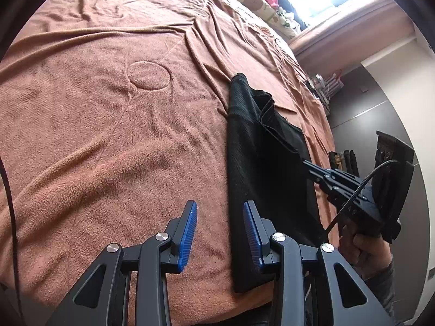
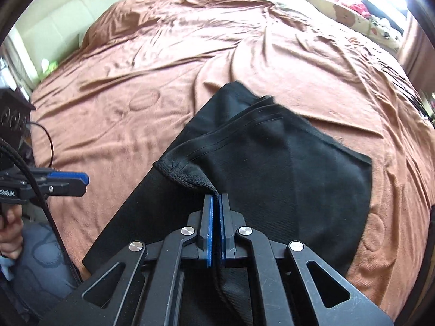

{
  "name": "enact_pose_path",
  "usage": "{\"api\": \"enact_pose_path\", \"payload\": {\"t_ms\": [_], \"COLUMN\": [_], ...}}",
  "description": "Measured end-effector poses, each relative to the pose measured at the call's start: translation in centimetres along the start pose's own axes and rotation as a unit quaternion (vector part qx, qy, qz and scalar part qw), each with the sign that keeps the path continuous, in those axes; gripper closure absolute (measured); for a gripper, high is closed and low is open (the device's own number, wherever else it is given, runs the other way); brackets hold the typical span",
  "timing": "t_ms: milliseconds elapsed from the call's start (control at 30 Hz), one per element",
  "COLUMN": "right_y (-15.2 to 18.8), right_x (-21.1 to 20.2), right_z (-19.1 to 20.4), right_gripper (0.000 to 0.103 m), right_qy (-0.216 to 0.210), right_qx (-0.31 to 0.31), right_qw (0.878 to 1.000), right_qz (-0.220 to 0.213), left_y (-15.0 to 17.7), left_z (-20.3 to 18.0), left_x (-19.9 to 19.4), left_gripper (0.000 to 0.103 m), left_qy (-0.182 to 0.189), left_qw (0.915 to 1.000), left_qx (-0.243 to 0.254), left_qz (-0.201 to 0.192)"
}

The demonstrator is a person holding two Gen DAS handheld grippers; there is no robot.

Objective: Fold small clothes

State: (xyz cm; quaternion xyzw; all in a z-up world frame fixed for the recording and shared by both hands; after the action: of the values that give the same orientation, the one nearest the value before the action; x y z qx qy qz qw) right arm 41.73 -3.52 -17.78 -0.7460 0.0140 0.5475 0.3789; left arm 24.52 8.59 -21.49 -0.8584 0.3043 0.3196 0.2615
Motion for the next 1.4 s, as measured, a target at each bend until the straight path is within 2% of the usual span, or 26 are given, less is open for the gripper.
{"api": "enact_pose_path", "payload": {"t_ms": [133, 300, 533, 800, 933, 1133, 1300, 1333, 1367, 1400], "right_y": [0.6, 1.8, 3.6, 5.0, 5.2, 5.3, 5.2, 5.0, 5.0, 4.8], "right_x": [-1.4, -2.9, -3.7, -2.3, -1.2, -2.0, -2.5, -2.6, -2.7, -2.8], "right_z": [-2.8, -5.1, -8.9, -12.7, -13.7, -13.8, -12.3, -11.9, -11.4, -10.7], "right_gripper": [0.103, 0.103, 0.103, 0.103, 0.101, 0.101, 0.1, 0.094, 0.078, 0.068], "right_qy": [0.006, 0.013, 0.03, 0.055, 0.059, 0.058, 0.032, 0.03, 0.027, 0.025], "right_qx": [0.049, 0.093, 0.146, 0.207, 0.235, 0.247, 0.226, 0.215, 0.205, 0.193], "right_qw": [0.998, 0.994, 0.987, 0.975, 0.97, 0.967, 0.973, 0.976, 0.978, 0.98], "right_qz": [-0.025, -0.046, -0.057, -0.052, -0.025, -0.031, -0.034, -0.032, -0.032, -0.034], "left_y": [0.2, 0.2, 0.2, 0.0, 0.0, 0.0, 0.0, 0.0, 0.0, 0.0], "left_z": [-0.3, 0.2, 0.1, 0.2, 0.1, 0.0, 0.1, 0.0, 0.1, 0.1], "left_x": [0.1, 0.1, 0.2, 0.7, 0.8, 0.9, 0.9, 1.0, 1.0, 1.0], "left_gripper": [0.065, 0.065, 0.065, 0.065, 0.065, 0.065, 0.065, 0.065, 0.065, 0.065], "left_qy": [-0.009, -0.008, -0.01, -0.012, -0.014, -0.014, -0.014, -0.013, -0.013, -0.012], "left_qw": [0.9999, 1.0, 1.0, 0.9999, 0.9999, 0.9998, 0.9998, 0.9998, 0.9998, 0.9999], "left_qx": [0.012, 0.002, 0.001, -0.003, -0.003, -0.002, -0.001, -0.002, -0.002, -0.003], "left_qz": [-0.004, -0.004, 0.0, 0.008, 0.01, 0.013, 0.012, 0.012, 0.012, 0.012]}}
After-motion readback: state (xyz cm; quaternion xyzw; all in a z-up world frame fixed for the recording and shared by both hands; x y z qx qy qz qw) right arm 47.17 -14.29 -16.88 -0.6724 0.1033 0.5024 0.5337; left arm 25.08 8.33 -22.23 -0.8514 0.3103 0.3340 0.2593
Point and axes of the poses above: each gripper's, at about its wrist camera, not at the fingertips, and x roughly the way its jaws point, z to its left, y to its underside, the point moved 1 cm from there along x, roughly the way its jaws point, and after that the axes turned 8 degrees about -x, right-handed, at the moved point
